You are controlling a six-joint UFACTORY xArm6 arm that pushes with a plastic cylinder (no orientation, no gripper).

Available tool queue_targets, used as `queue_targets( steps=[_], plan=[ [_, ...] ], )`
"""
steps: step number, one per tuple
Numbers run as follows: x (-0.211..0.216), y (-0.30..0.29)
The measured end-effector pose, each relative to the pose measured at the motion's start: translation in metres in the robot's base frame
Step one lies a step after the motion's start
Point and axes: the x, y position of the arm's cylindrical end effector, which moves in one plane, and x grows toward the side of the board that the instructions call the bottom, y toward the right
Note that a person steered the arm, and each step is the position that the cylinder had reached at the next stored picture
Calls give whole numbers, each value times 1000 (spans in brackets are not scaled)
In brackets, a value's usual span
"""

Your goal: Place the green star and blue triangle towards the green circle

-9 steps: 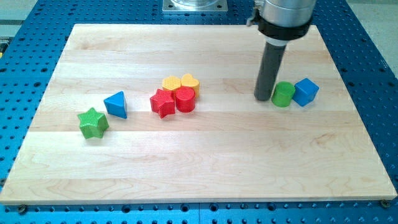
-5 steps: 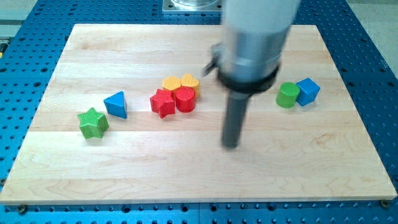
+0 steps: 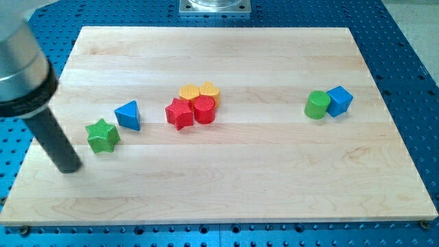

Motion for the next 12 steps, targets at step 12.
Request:
queue_targets(
  steps=[12],
  plan=[
    [-184, 62]
  ],
)
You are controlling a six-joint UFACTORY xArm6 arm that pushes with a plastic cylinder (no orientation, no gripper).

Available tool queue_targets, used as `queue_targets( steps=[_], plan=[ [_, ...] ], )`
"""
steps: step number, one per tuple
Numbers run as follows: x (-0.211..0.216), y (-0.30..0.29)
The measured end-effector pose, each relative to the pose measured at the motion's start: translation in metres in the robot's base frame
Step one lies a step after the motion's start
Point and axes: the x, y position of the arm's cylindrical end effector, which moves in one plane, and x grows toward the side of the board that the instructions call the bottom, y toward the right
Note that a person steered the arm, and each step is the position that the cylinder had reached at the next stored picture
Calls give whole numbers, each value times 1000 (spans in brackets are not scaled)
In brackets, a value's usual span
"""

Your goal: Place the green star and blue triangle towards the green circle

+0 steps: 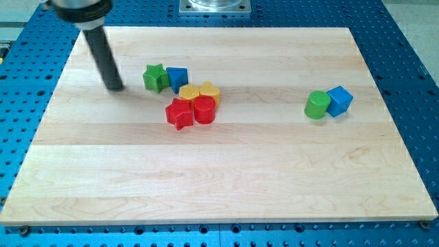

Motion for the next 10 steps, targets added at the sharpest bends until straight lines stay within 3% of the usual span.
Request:
queue_targets(
  steps=[2, 3, 5, 8, 10],
  plan=[
    [-5, 116],
    [-4, 112],
    [44, 75],
    [-11, 182],
    [-10, 258]
  ],
)
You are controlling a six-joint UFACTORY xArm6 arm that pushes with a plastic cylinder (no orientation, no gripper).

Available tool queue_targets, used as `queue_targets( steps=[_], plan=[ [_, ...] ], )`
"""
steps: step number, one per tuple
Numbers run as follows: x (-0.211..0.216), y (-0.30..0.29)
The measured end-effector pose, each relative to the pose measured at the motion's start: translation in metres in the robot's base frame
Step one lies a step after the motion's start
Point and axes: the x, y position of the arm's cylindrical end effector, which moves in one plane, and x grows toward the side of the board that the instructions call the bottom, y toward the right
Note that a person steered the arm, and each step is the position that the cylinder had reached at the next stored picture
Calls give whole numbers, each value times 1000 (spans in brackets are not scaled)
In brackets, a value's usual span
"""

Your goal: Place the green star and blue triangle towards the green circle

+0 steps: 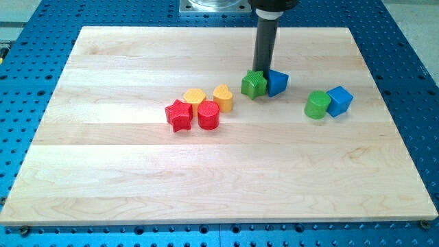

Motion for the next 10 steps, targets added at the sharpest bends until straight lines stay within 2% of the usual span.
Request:
queue_targets(
  steps=[1, 2, 4, 5, 6, 7, 9, 10],
  plan=[
    [-15, -38],
    [8, -65],
    [16, 23],
    [16, 36],
    [16, -1],
    [35, -15],
    [44, 40],
    [38, 30]
  ],
)
